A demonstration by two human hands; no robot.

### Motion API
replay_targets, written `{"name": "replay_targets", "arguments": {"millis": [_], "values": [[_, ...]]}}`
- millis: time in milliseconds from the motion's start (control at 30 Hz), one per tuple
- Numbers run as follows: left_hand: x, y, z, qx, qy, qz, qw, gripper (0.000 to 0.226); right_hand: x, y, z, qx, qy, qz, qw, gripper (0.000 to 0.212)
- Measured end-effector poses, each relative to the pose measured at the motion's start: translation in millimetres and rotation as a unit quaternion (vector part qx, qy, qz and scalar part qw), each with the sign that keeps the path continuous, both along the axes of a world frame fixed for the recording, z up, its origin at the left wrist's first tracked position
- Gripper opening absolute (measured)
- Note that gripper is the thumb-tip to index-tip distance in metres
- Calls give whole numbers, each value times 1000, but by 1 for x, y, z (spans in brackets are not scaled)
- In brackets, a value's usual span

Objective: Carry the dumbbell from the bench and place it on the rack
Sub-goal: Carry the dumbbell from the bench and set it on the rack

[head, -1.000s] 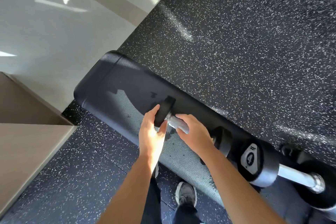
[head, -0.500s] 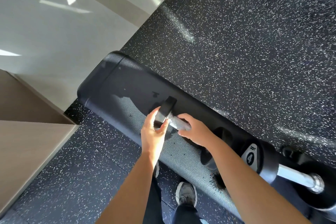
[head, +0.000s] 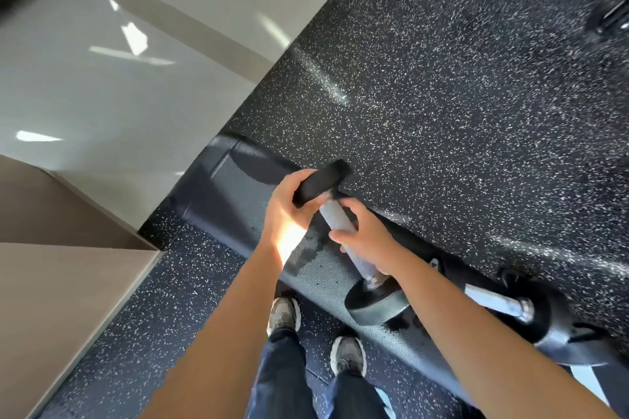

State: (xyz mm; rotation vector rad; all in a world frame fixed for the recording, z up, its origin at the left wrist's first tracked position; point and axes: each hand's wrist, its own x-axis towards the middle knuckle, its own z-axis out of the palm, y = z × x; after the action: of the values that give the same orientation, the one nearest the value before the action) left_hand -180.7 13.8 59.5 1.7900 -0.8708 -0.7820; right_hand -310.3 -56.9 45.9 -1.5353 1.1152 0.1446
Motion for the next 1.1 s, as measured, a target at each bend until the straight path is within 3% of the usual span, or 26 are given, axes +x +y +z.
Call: {"name": "replay_targets", "arguments": {"millis": [367,533,833,1100], "values": [[4,-6,122,-63,19,-93,994,35,-25,12,150,57,-11,-13,998,72],[-8,-18,161,-91,50,-161,982,33,-51,22,189,123,-81,-81,986,67],[-64,-53,216,-92,50,-311,945,37,-110,48,240,50,-116,-229,965,64],[-161,-53,261,-113,54,-472,873,36,-188,104,280,-2,-124,-391,912,66]]}}
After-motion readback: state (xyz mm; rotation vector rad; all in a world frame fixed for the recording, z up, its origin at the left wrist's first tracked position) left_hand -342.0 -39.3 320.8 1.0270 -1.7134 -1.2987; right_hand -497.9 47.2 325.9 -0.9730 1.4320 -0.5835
